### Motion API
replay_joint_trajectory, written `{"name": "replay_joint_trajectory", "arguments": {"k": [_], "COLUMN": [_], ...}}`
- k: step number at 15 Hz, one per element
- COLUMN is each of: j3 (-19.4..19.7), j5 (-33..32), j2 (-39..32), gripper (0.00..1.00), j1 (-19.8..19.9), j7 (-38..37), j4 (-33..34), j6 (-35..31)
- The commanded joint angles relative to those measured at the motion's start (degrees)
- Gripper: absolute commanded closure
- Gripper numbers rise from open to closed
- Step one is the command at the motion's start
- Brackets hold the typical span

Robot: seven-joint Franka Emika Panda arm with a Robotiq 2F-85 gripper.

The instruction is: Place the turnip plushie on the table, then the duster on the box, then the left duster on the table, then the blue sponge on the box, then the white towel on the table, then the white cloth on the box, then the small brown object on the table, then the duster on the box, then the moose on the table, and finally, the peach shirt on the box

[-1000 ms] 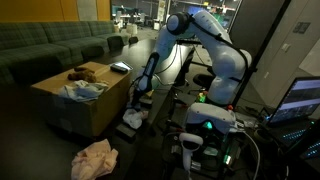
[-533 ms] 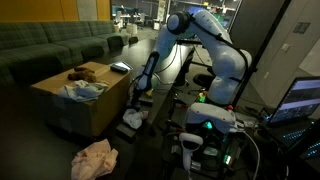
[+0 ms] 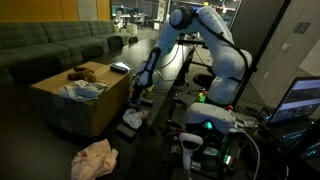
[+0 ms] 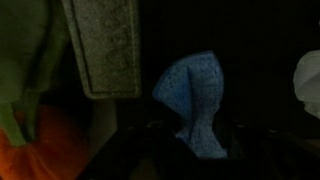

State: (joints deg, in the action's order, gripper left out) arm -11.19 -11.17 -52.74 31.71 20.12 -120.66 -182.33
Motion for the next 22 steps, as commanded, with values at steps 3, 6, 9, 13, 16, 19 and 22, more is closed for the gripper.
{"name": "replay_joint_trajectory", "arguments": {"k": [3, 6, 9, 13, 16, 19, 22], "j3": [0.0, 0.5, 0.1, -1.3, -1.1, 1.8, 6.6], "j5": [-1.2, -0.9, -0.5, 1.3, 4.4, 6.5, 4.8], "j2": [10.4, 16.5, 24.0, 33.9, 40.5, 44.6, 45.8], "gripper": [0.90, 0.93, 0.94, 0.94, 0.94, 0.94, 0.94], "j1": [2.1, 2.0, 2.0, 1.2, -1.9, -8.1, -15.4], "j7": [-0.2, -0.6, -1.0, -1.4, -1.1, -1.3, -3.4], "j4": [-10.4, -15.3, -19.6, -22.7, -22.5, -20.1, -16.8], "j6": [-1.9, -1.5, 0.7, 5.4, 10.1, 14.4, 17.0]}}
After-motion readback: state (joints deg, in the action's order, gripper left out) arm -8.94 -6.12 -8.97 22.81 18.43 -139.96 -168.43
